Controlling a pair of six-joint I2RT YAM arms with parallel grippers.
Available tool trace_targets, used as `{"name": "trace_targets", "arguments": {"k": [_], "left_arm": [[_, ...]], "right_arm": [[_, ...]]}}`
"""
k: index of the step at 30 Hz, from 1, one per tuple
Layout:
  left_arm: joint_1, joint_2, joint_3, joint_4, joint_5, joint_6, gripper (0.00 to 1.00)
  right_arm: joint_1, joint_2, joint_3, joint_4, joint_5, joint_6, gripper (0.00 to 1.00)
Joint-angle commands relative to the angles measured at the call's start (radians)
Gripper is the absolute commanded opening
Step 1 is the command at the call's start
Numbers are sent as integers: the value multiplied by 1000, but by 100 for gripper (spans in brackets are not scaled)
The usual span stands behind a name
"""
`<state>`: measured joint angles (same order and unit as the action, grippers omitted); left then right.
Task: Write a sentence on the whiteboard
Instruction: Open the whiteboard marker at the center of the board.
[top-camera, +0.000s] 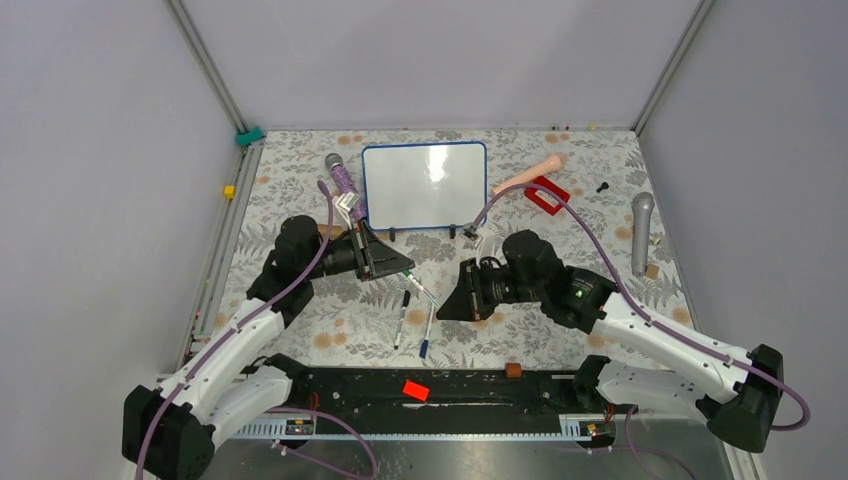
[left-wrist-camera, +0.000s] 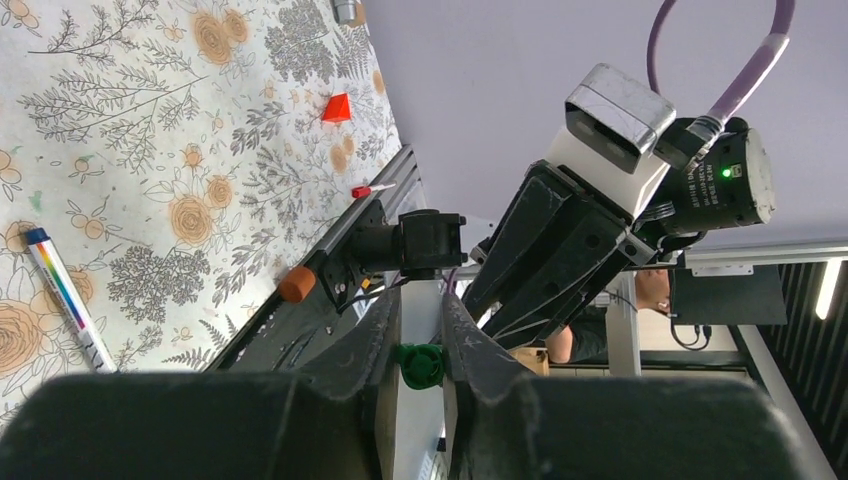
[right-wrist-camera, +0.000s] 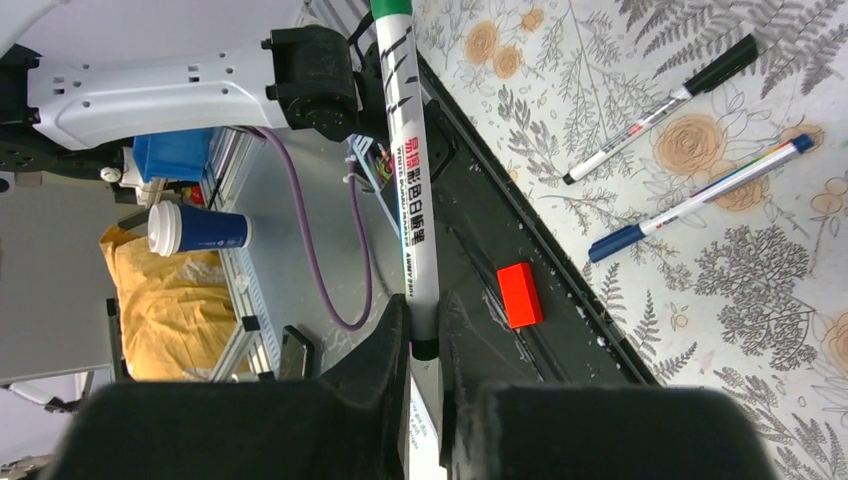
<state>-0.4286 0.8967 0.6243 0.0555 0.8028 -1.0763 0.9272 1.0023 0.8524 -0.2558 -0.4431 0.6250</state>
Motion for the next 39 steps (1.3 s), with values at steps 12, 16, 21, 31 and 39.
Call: {"name": "trace_targets", "arguments": {"k": [12,16,21,31,39], "left_arm": [[-65,-232,-249,426,-493,-384,0],[-93,-275,-267,420,-606,-421,0],[-98,-258,-259,409,-597,-428,0],[-101,-240,-264,396,-584,-428,0],[-100,-207,-249,391,-524,-422,0]], "right_arm": [[-32,-33,-261,769,261,326,81],[-19,29,-277,956,257,349,81],[6,55,-285,1036,337,360,78],[10,63,-250,987,329,361,53],[9,43,-211,843,327,320,57]]}}
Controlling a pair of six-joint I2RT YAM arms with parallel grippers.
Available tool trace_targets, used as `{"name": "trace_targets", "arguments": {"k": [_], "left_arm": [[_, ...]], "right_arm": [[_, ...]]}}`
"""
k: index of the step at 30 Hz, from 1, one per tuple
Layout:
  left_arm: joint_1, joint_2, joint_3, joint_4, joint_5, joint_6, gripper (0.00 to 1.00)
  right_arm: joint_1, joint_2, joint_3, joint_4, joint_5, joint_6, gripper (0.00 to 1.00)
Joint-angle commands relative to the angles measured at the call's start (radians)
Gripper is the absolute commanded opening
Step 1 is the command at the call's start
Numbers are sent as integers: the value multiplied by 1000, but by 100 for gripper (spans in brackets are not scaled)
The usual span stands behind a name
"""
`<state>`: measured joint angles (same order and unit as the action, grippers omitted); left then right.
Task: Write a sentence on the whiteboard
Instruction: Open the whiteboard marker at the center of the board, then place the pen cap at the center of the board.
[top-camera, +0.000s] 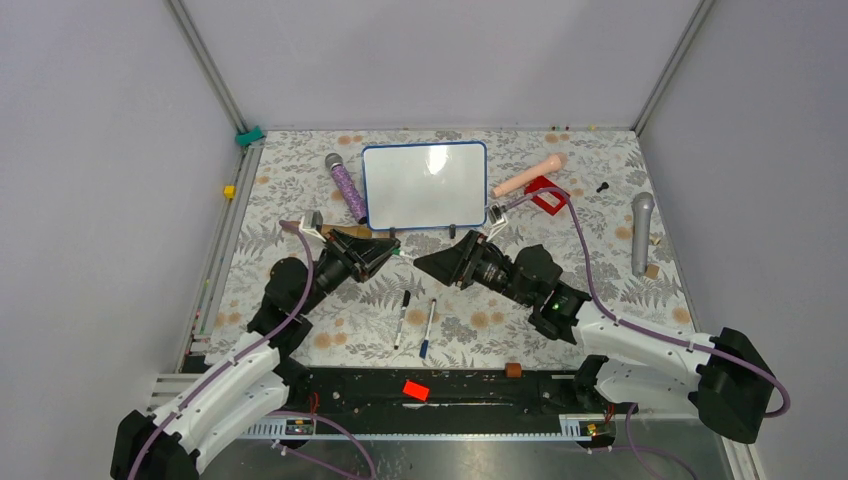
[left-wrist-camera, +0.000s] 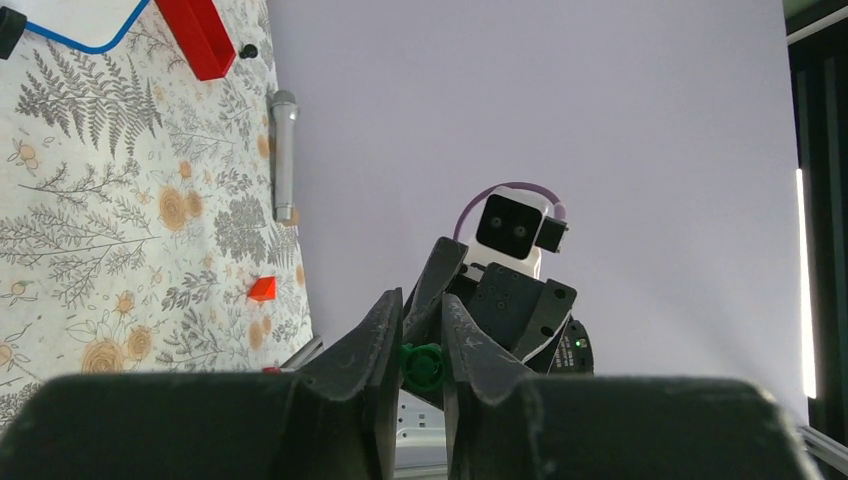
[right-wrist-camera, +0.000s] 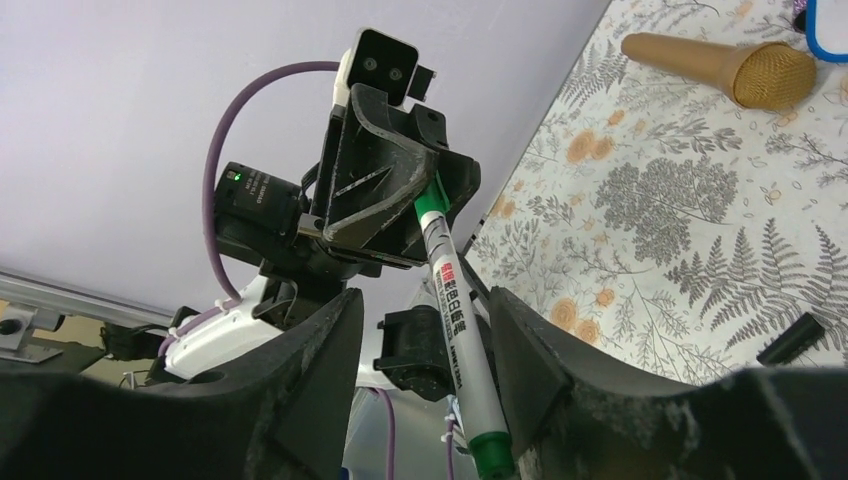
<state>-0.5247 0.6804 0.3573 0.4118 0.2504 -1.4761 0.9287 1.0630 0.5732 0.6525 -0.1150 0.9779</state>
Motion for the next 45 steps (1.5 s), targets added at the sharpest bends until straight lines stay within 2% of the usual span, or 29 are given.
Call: {"name": "trace_targets", "arguments": {"k": [1,6,11,18,19,22,23,26,29,34,37,41,45], "left_arm": [[-4,14,20,33,34,-19,0],[-5,34,23,40,59,-17,0],[-5,39,32,11,70,-15,0],[-5,48,30,8,86,-15,0],[-5,48,28,2,85,-15,0],[2,49,14,-4,77,-18,0],[9,49,9,0,81,-21,0],[60,45,-7,-5,107,-16,0],[169,32,-24,-41,160,13,0],[312,16,-15,-204,205,145,0],[327,29,6,-287,182,248,0],[325,87,59,-526,80,449,0],[309,149,16,-561,-12,531,0]], "right_arm": [[8,-12,81,-83,-12,-35,56],[7,12,93,-70,-57,-18,50],[7,9,89,-73,-60,-16,38],[7,-13,73,-72,-42,-16,36],[7,-16,71,-74,-37,-15,33],[6,-30,66,-87,-30,-17,7],[6,-36,64,-99,-25,-18,1],[4,-67,41,-142,-6,-27,0],[-7,-121,-10,-222,16,-47,0],[-42,-249,-112,-340,47,-61,0],[-49,-319,-129,-439,74,-96,0],[-51,-356,-64,-662,161,-195,0],[-51,-307,16,-839,187,-297,0]]}}
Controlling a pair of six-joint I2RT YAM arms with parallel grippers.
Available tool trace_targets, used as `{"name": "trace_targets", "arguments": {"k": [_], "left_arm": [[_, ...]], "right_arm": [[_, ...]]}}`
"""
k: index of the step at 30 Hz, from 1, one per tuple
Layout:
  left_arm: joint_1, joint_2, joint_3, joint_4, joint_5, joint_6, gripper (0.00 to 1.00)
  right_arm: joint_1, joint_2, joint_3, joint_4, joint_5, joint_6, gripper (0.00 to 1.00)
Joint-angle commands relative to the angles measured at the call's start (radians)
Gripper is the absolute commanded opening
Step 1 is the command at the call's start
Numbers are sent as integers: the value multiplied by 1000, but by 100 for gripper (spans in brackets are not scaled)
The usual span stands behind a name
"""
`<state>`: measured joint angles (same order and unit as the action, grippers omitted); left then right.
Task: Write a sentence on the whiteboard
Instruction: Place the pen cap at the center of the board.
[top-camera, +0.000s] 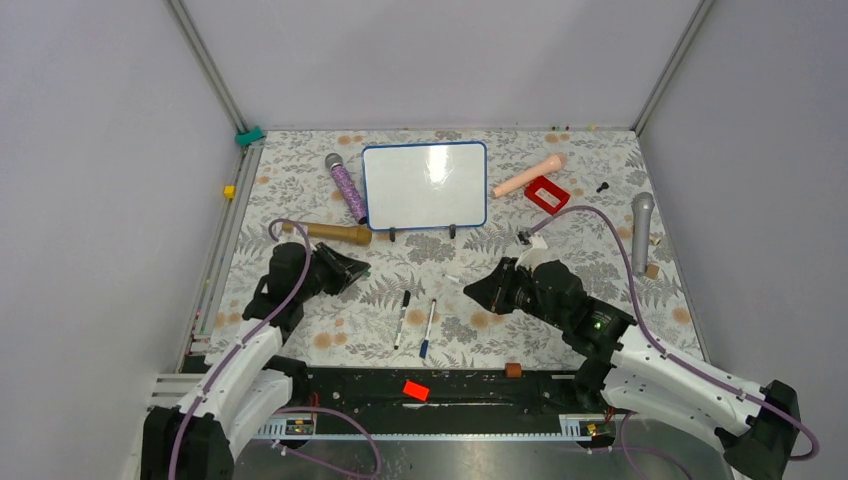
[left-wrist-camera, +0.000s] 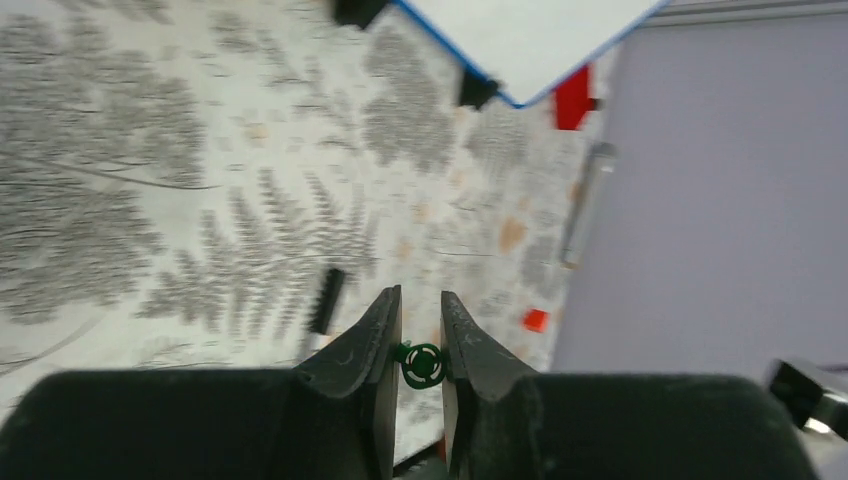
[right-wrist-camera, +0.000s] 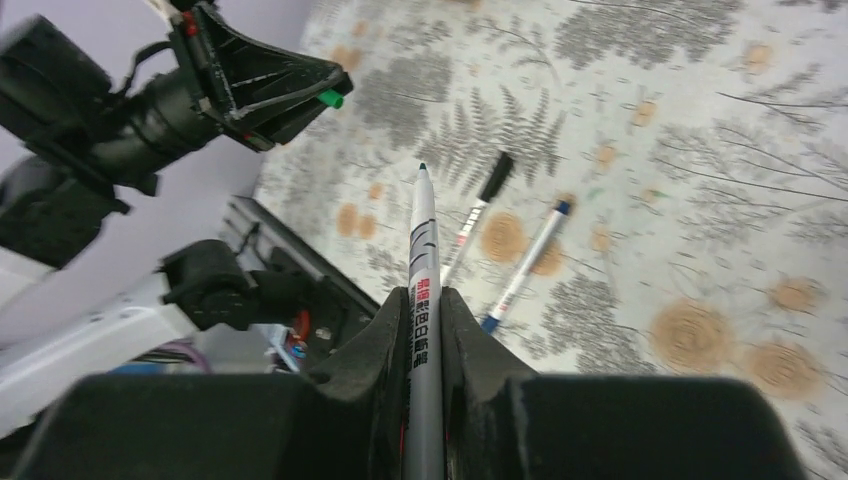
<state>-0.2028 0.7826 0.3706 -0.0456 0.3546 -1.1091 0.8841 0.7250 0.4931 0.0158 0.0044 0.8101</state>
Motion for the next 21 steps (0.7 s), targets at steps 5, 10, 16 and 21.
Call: {"name": "trace_targets", "arguments": {"k": [5,10,16,21], "left_arm": [[-146,175,50,-165,-276,213,0],[-181,307,87,-180,-324,208,4],[-195,360,154,-238,-344,256,48],[-201,296,206,-308,-340,316,76]], "right_arm": [[-6,85,132,-226,36,-153,0],[-7,152,184,-305,72,-139,0],[-7,265,310,-514,97,-173,0],[-7,269,311,-497,77,-186,0]]}}
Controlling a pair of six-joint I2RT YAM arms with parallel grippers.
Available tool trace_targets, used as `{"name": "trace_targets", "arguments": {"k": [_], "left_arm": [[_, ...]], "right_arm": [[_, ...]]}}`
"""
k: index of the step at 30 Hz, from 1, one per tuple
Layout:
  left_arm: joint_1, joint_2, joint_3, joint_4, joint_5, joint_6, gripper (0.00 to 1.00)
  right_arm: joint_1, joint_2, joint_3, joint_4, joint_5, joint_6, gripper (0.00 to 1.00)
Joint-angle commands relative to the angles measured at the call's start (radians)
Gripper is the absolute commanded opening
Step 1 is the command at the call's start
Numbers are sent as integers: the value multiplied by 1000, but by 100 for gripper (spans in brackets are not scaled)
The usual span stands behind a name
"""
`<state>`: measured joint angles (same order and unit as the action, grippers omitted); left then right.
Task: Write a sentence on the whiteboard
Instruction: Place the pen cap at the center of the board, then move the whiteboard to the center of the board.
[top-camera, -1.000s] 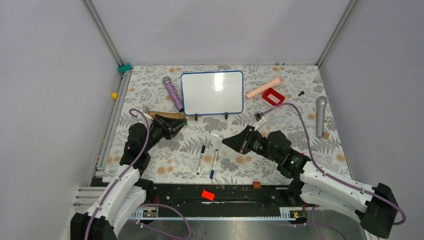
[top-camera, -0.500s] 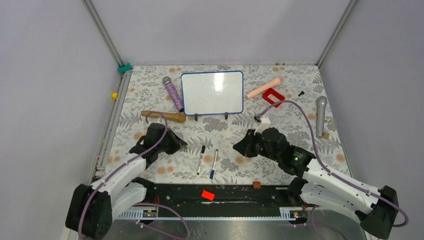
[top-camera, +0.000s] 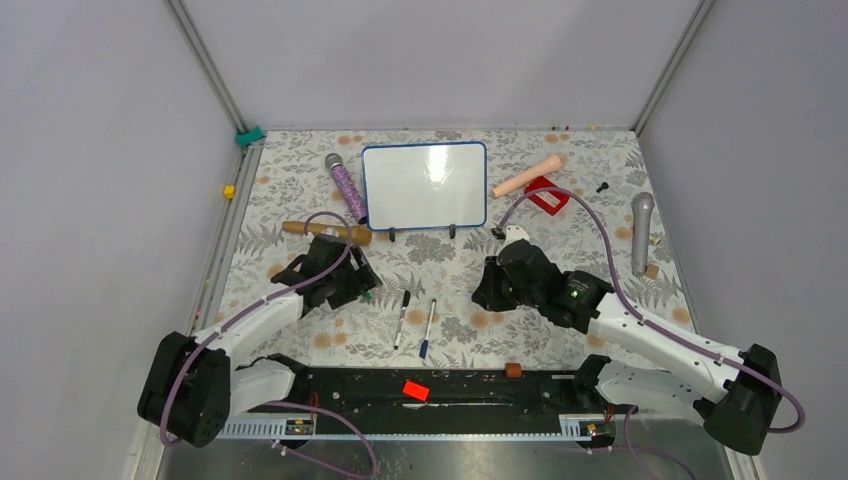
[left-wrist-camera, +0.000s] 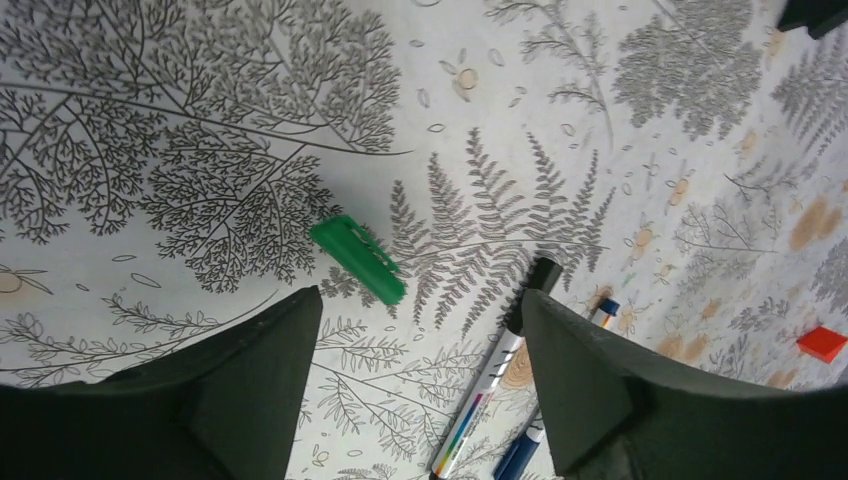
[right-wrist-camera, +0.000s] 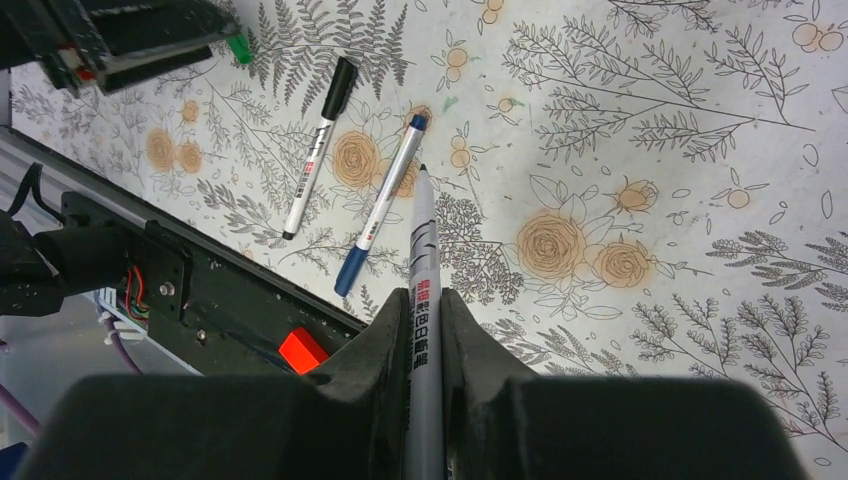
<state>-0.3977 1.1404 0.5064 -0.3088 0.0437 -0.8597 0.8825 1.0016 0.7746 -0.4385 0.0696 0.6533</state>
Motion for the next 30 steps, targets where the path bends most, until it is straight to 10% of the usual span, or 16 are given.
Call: {"name": "trace_targets", "arguments": {"k": [1,6,17,21,30], "left_arm": [[-7,-83,76,-48,-10,88,77],[-78,-213,78,39,113,219,98],[-94,-256,100,204,-106,372,99],[37,-174,161,300,13,351,99],[203,79,316,473,108,342,98]], "right_arm": [[-5,-12,25,-31,8,-25,0],[-4,-6,41,-31,16,0,0],[-5,26,185,-237,175,101,0],[-16,-16,168,-171,231,-3,0],[-428,26,210,49,182,57,0]]}}
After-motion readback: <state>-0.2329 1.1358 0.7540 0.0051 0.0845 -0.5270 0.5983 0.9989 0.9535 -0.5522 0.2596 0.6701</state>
